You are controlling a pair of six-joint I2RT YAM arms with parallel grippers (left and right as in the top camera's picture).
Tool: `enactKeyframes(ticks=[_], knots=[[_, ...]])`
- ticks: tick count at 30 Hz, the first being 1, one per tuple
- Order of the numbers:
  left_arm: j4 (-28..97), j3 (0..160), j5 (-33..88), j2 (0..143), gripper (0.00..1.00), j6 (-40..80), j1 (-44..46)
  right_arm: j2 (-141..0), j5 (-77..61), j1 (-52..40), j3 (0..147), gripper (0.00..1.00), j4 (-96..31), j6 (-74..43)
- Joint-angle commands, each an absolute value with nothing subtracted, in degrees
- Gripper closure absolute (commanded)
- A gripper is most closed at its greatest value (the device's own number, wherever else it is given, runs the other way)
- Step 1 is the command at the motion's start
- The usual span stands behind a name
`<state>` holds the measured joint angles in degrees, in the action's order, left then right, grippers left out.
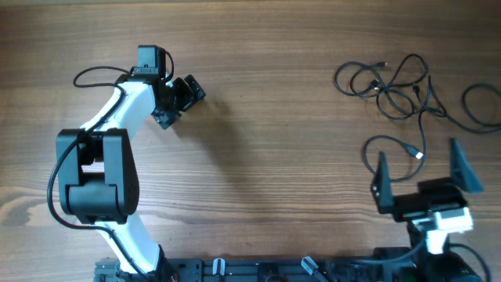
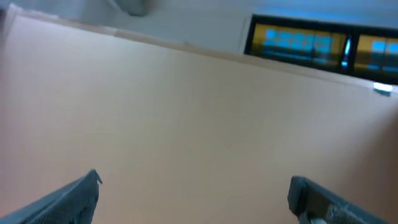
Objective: Untangle cables
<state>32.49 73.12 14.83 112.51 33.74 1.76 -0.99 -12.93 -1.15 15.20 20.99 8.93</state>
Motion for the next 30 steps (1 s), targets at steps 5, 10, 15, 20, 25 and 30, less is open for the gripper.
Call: enactKeyframes(ticks=[5, 10, 15, 20, 25, 30], knots=[[32.3, 73.1, 14.7, 113.2, 0.0, 33.5, 1.7, -0.2, -13.4, -2.7, 0.1, 0.0, 35.0, 11.8], [32.3, 73.1, 14.7, 113.2, 0.0, 33.5, 1.7, -0.2, -12.4, -2.7, 0.3, 0.0, 25.7, 11.6], [32.3, 73.1, 14.7, 113.2, 0.0, 33.5, 1.7, -0.2, -10.8, -2.7, 0.3, 0.0, 7.2, 9.7], [32.3, 73.1, 14.7, 113.2, 0.0, 33.5, 1.7, -0.2, -10.1, -2.7, 0.3, 0.0, 0.7, 10.5], [32.3, 73.1, 14.7, 113.2, 0.0, 33.5, 1.7, -0.2, -10.1, -2.7, 0.3, 0.0, 0.8, 10.5], [32.3, 73.1, 14.7, 113.2, 0.0, 33.5, 1.7, -0.2, -10.1, -2.7, 0.3, 0.0, 0.8, 10.5]])
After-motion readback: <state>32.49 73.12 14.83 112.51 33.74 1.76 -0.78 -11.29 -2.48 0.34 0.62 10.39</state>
